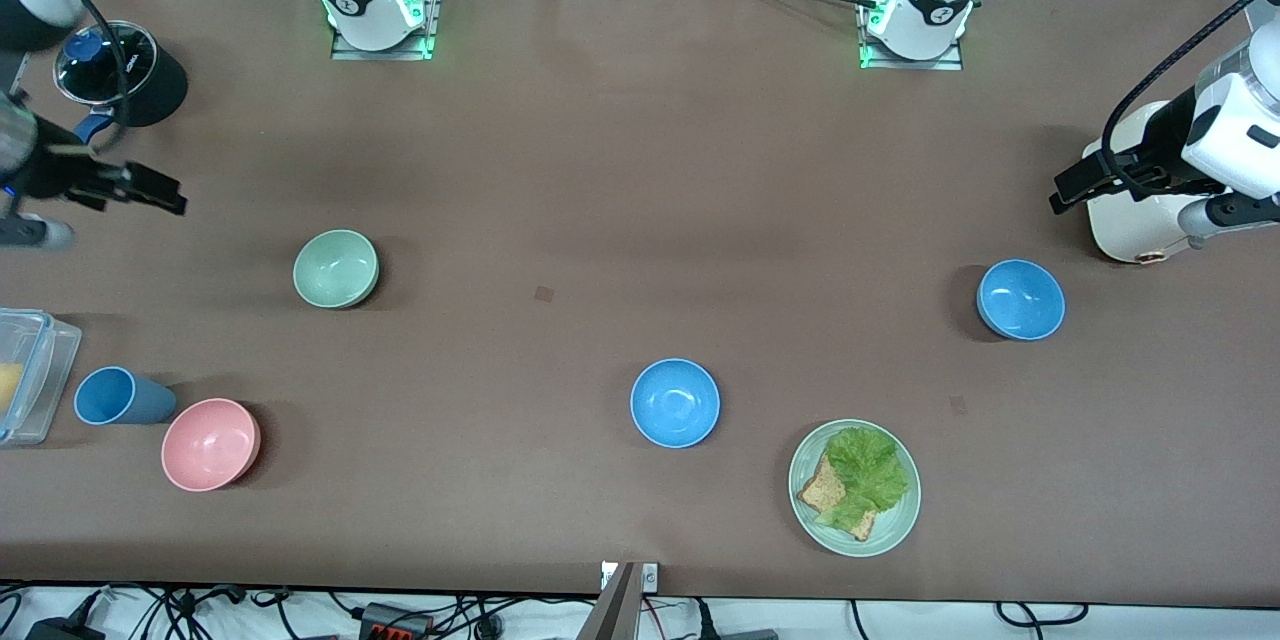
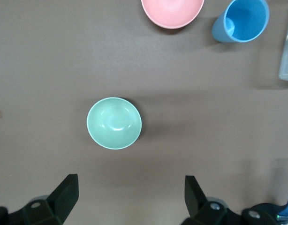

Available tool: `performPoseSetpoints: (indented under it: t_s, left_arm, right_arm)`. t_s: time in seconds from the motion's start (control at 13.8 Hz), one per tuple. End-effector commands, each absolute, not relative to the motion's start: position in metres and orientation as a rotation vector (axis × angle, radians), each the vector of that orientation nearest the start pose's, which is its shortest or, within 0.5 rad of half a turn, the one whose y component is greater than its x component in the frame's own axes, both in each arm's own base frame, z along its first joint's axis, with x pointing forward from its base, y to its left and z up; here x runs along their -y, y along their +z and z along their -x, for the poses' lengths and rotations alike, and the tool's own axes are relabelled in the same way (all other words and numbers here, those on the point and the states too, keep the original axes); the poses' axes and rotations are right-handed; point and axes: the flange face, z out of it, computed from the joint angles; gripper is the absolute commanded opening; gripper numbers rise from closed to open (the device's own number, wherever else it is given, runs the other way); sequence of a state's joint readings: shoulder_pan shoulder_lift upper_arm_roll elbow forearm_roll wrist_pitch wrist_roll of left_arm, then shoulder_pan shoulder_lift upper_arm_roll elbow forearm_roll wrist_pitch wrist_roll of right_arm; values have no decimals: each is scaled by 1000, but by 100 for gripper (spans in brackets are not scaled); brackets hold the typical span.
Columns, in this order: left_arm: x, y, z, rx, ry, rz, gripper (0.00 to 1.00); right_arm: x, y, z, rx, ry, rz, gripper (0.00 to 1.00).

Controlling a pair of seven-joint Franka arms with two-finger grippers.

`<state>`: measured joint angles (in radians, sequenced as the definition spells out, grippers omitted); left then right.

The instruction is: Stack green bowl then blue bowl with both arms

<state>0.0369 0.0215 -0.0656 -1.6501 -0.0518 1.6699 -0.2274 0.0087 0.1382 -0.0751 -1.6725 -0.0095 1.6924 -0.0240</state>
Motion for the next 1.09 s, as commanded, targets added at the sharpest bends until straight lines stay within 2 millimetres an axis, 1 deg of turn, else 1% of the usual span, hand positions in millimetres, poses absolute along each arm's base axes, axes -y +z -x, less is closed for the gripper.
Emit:
performPoseSetpoints:
  t_s: [0.0,0.07,0.22,0.43,0.58,0.72,0.87,0.94,1.01]
  left_arm:
    - [20,588,-568,327,28,3167,100]
    - [19,587,-568,329,38,3166,100]
    - [23,588,-567,312,36,3168,100]
    - [24,587,-567,310,40,3167,100]
    - [23,588,-567,312,38,3167,100]
    - [23,587,-567,314,40,3166,100]
    - [23,587,-567,312,40,3166,100]
    - [23,587,-567,314,40,3166,100]
    - [22,587,-567,317,40,3166,100]
  right_arm:
    - [38,471,-608,-25,235,3163,100]
    - [37,453,-613,-26,267,3162,100]
    - [37,400,-623,-34,375,3153,100]
    - [31,327,-629,-26,535,3126,100]
    - [33,287,-629,-12,602,3120,100]
    - [36,256,-627,-18,657,3110,100]
    - [37,235,-627,-24,678,3101,100]
    - [38,227,-626,-28,691,3096,96]
    - [39,221,-624,-32,707,3090,87]
